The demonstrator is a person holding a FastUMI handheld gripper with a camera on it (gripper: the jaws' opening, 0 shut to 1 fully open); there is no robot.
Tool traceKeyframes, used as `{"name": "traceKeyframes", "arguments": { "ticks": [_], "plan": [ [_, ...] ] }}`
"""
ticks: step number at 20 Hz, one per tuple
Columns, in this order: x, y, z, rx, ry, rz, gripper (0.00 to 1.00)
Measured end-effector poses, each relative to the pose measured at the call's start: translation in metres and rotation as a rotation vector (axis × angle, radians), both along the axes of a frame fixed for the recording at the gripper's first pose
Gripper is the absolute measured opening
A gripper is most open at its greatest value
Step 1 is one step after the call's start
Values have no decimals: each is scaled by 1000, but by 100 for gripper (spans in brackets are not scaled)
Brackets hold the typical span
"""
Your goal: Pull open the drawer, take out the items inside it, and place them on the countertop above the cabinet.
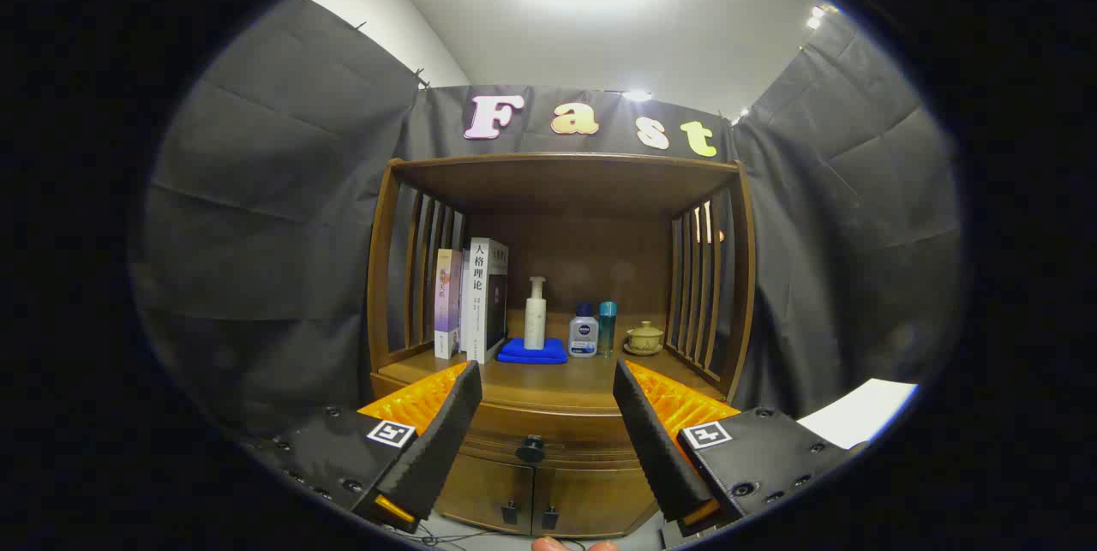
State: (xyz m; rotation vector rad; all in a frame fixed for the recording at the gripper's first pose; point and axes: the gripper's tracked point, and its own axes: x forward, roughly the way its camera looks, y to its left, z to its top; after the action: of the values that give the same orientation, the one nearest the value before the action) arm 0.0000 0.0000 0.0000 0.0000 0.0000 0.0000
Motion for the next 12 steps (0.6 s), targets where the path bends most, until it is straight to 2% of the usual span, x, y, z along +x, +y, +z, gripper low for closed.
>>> {"name": "traceKeyframes", "arguments": {
  "ticks": [12],
  "plan": [
    [9,5,-25,-4,53,10,97]
  ]
}}
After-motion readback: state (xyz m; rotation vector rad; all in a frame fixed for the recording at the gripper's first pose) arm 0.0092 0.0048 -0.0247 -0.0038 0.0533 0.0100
